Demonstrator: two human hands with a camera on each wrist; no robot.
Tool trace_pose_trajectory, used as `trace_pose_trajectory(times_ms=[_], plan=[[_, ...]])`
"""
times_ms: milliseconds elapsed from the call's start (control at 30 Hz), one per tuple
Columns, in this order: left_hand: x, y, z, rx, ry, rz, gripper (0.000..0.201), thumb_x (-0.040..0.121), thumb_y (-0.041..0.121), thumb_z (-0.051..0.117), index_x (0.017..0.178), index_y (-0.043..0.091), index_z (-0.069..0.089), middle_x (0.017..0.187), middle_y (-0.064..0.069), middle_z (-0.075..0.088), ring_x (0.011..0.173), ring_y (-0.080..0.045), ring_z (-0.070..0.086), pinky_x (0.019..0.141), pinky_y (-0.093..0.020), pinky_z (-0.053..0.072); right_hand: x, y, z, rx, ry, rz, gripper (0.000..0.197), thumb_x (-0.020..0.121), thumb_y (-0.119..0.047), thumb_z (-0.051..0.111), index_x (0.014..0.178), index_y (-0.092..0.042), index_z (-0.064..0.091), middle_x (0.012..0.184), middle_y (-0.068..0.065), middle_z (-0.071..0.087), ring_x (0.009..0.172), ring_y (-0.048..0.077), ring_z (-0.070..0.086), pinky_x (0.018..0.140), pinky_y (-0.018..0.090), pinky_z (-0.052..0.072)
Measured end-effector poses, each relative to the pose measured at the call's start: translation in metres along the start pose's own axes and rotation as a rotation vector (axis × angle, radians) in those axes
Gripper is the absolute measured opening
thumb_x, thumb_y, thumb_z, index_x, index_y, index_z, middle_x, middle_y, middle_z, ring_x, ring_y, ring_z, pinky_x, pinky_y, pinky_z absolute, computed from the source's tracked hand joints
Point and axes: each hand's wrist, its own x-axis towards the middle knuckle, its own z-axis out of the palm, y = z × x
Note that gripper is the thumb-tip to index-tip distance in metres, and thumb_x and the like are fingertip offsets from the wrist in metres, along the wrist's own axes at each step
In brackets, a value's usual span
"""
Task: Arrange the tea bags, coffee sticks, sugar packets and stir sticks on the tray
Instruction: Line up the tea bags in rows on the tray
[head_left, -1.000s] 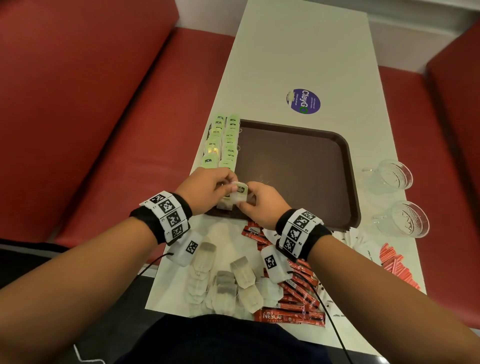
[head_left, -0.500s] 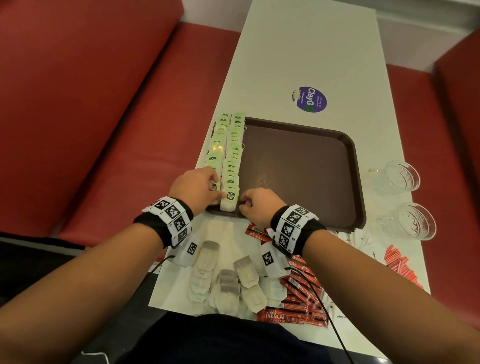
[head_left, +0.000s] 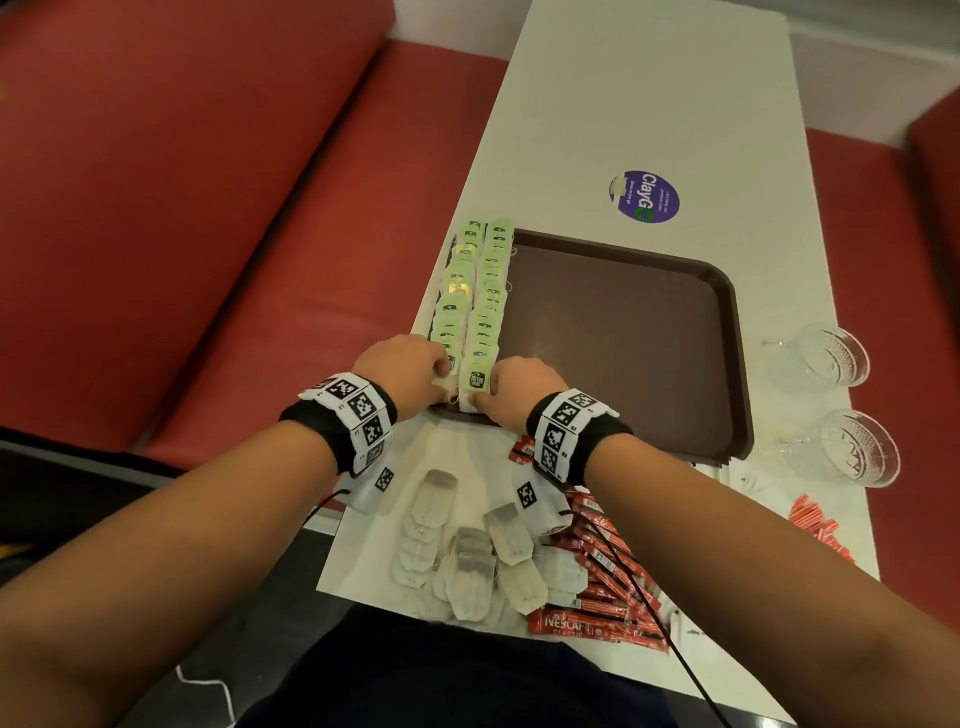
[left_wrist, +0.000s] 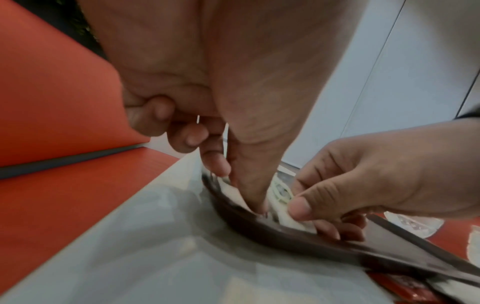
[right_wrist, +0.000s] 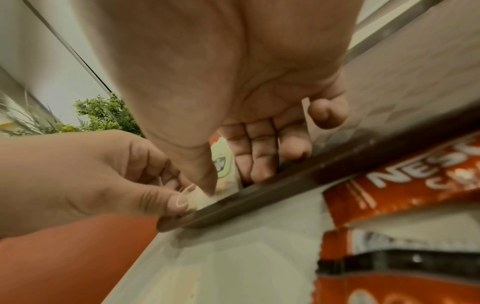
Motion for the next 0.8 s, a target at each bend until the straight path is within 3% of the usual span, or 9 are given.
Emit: trace_pose_trajectory(times_ms=[133, 233, 400, 500, 600, 800], plan=[[-0.025, 0.005, -0.007, -0.081, 0.059, 0.114, 0.016, 0.089, 0.040, 0.066, 0.101, 0.030, 0.065, 0.091, 0.012, 0.060, 0.085, -0.014, 0.059, 0.077, -0.033, 0.050, -0.018, 0.003, -0.002, -0.036, 0.042, 0.012, 0.028, 0.093, -0.051, 0.056, 0.093, -0.023, 0.053, 0.083, -0.003, 0.060, 0.072, 0.017, 0.059, 0.056, 0.029, 0.043], [-0.049, 0.006, -0.004, -0.073, -0.059, 0.286, 0.013, 0.089, 0.040, 0.067, 0.100, 0.034, 0.064, 0.092, 0.016, 0.058, 0.087, -0.007, 0.057, 0.079, -0.033, 0.050, -0.037, 0.009, -0.002, -0.074, 0.083, -0.073, 0.029, 0.090, -0.045, 0.061, 0.101, -0.019, 0.053, 0.088, -0.003, 0.059, 0.082, 0.022, 0.059, 0.065, 0.031, 0.043], [-0.074, 0.002, 0.023, 0.084, -0.287, 0.456, 0.030, 0.085, 0.045, 0.071, 0.111, 0.031, 0.064, 0.107, 0.013, 0.056, 0.100, -0.007, 0.051, 0.078, -0.022, 0.038, -0.071, 0.015, 0.001, -0.122, -0.182, -0.315, 0.026, 0.083, -0.039, 0.074, 0.104, -0.025, 0.066, 0.096, -0.012, 0.061, 0.088, 0.012, 0.056, 0.077, 0.026, 0.044], [-0.083, -0.002, 0.038, 0.108, -0.327, 0.444, 0.042, 0.080, 0.047, 0.076, 0.116, 0.030, 0.062, 0.116, 0.012, 0.050, 0.102, -0.009, 0.050, 0.080, -0.023, 0.041, -0.085, 0.018, 0.016, -0.203, -0.285, -0.336, 0.031, 0.075, -0.045, 0.080, 0.101, -0.031, 0.069, 0.109, -0.012, 0.064, 0.099, 0.014, 0.057, 0.090, 0.034, 0.049], [-0.086, -0.006, 0.046, 0.076, -0.319, 0.386, 0.046, 0.078, 0.047, 0.078, 0.117, 0.029, 0.060, 0.118, 0.012, 0.044, 0.091, -0.008, 0.051, 0.076, -0.023, 0.042, -0.093, 0.021, 0.027, -0.279, -0.326, -0.361, 0.036, 0.072, -0.043, 0.084, 0.103, -0.031, 0.070, 0.117, -0.011, 0.062, 0.109, 0.016, 0.053, 0.095, 0.039, 0.048], [-0.083, -0.003, 0.048, -0.020, -0.260, 0.333, 0.046, 0.077, 0.043, 0.081, 0.115, 0.024, 0.064, 0.114, 0.010, 0.049, 0.086, -0.008, 0.055, 0.079, -0.025, 0.048, -0.101, 0.021, 0.028, -0.358, -0.311, -0.463, 0.046, 0.075, -0.045, 0.082, 0.114, -0.024, 0.071, 0.130, -0.010, 0.052, 0.115, 0.016, 0.044, 0.097, 0.033, 0.043]])
